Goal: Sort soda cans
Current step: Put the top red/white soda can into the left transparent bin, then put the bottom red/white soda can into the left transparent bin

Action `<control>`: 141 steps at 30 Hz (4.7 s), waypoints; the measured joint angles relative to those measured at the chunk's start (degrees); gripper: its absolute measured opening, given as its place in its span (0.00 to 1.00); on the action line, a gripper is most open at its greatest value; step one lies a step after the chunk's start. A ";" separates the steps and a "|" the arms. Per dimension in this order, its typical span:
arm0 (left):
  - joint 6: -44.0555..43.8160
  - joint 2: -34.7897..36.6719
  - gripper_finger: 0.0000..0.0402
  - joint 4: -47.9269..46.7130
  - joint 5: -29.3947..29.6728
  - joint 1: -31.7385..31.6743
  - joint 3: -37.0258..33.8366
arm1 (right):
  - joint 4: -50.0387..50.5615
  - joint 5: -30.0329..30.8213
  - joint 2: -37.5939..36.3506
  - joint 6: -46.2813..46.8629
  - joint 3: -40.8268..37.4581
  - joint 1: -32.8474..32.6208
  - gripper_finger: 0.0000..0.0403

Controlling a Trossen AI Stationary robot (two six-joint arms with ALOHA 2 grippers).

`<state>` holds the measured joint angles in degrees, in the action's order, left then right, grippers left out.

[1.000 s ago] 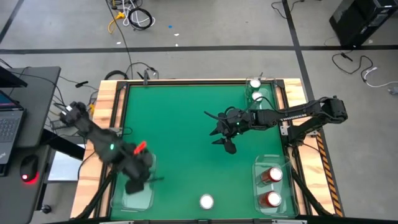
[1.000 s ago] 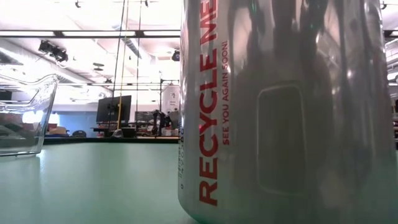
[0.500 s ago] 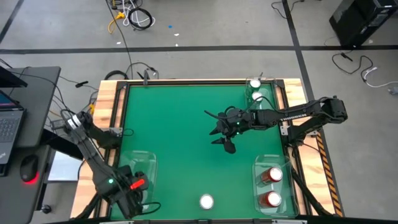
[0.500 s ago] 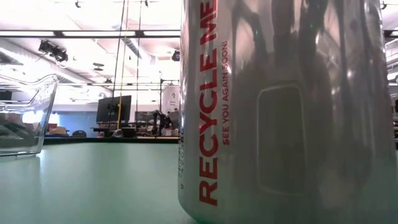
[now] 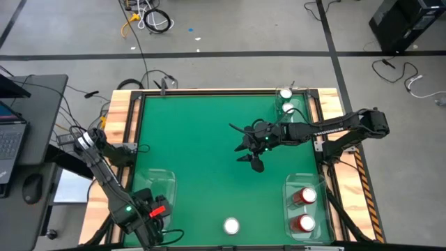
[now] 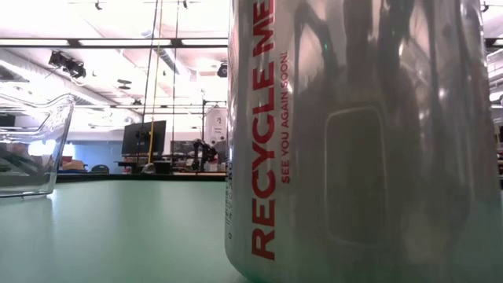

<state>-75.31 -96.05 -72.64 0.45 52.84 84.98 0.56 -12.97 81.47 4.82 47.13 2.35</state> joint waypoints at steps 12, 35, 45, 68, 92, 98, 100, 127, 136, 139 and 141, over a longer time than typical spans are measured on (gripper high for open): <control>-0.35 0.02 0.74 3.53 -5.05 0.11 -8.74 | 0.02 -0.13 0.00 0.05 0.00 0.00 0.50; -1.07 -0.02 0.91 7.01 -6.80 -1.25 -12.14 | 0.02 -0.17 0.00 -0.02 0.00 -0.02 0.50; 0.03 -0.02 0.91 4.72 -8.34 -1.46 -10.05 | -0.79 -0.17 0.00 -0.04 0.00 0.00 0.53; 4.29 0.15 0.91 -13.42 20.06 -1.01 9.65 | -0.94 -0.17 0.00 -0.50 0.00 -0.11 0.65; 38.63 2.38 0.90 23.65 39.84 -5.81 -8.67 | 4.20 -0.11 -0.56 -0.59 6.29 -6.23 0.61; 46.83 8.91 0.83 41.24 37.46 -8.32 -19.12 | 5.73 0.91 -0.59 2.66 6.29 -11.08 0.61; 49.89 11.21 0.80 47.87 36.02 -9.41 -22.41 | 5.92 2.20 -0.59 4.20 6.32 -13.30 0.61; 69.11 19.63 0.62 75.07 22.16 -16.92 -33.61 | -7.09 23.23 9.81 23.50 8.41 -36.59 0.85; 67.61 19.62 0.62 79.40 22.17 -16.92 -33.59 | -6.21 25.87 18.72 18.66 16.77 -40.61 0.85; 67.58 19.63 0.62 80.22 22.19 -16.92 -33.59 | -5.28 26.98 20.79 18.43 18.43 -41.05 0.85; 67.58 19.62 0.62 80.08 22.17 -16.92 -33.59 | -4.81 27.08 21.93 18.41 19.44 -41.05 0.85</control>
<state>-7.73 -76.43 7.44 22.62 35.92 51.40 -4.25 14.11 103.40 23.23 66.57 -38.70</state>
